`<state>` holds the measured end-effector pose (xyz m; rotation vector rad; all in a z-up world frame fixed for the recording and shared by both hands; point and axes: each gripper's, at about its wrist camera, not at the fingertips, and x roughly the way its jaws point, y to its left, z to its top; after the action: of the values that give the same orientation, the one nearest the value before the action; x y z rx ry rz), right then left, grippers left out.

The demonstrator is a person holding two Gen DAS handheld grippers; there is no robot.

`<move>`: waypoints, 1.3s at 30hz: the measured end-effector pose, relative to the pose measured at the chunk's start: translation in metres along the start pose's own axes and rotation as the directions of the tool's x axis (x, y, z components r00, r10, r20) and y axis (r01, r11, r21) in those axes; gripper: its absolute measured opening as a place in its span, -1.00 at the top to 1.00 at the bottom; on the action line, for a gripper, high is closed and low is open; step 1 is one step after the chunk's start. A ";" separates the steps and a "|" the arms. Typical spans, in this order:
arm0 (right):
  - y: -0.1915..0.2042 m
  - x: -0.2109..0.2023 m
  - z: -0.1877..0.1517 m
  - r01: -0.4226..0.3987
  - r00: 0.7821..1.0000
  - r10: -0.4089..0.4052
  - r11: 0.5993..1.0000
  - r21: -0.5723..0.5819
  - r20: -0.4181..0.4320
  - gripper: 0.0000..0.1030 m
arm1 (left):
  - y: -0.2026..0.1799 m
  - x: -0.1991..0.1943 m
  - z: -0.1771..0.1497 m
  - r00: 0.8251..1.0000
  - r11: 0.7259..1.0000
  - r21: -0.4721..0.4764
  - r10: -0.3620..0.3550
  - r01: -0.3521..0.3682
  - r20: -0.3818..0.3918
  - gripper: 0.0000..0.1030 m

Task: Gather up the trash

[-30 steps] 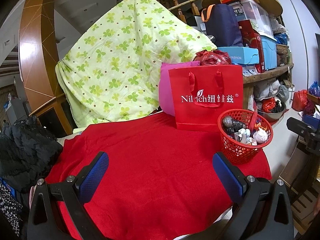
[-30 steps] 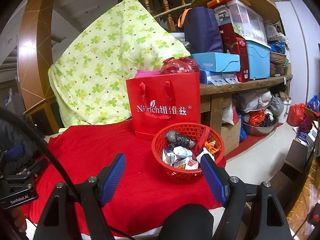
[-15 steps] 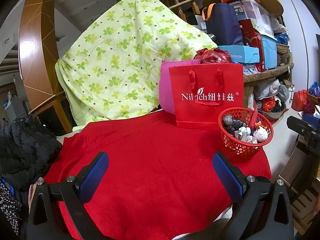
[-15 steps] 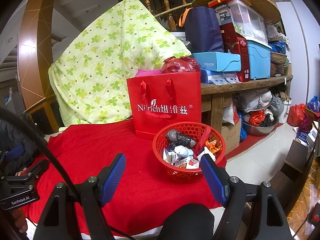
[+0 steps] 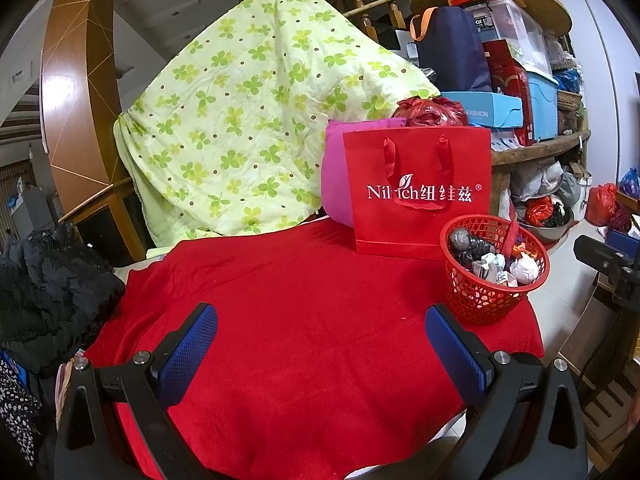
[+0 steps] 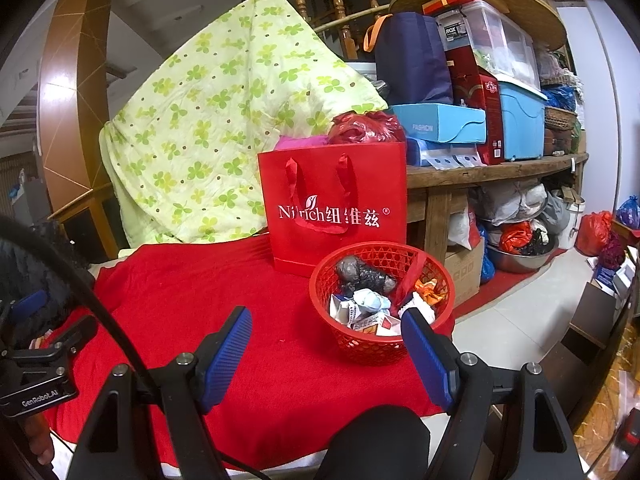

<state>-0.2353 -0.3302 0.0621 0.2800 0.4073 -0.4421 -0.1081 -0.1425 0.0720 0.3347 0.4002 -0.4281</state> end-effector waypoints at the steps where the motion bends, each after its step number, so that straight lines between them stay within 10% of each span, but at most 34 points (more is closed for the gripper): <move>1: 0.002 0.000 0.000 0.000 1.000 0.000 1.000 -0.002 0.000 -0.55 | 0.000 0.000 0.000 1.000 1.000 0.000 0.000 0.000 0.000 -1.00; 39: -0.010 0.024 0.013 0.022 1.000 -0.022 1.000 0.004 0.002 -0.55 | -0.007 0.022 0.002 1.000 1.000 0.022 -0.011 0.012 -0.029 -1.00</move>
<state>-0.2161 -0.3518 0.0613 0.2791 0.4080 -0.4648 -0.0926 -0.1565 0.0622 0.3610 0.4262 -0.4394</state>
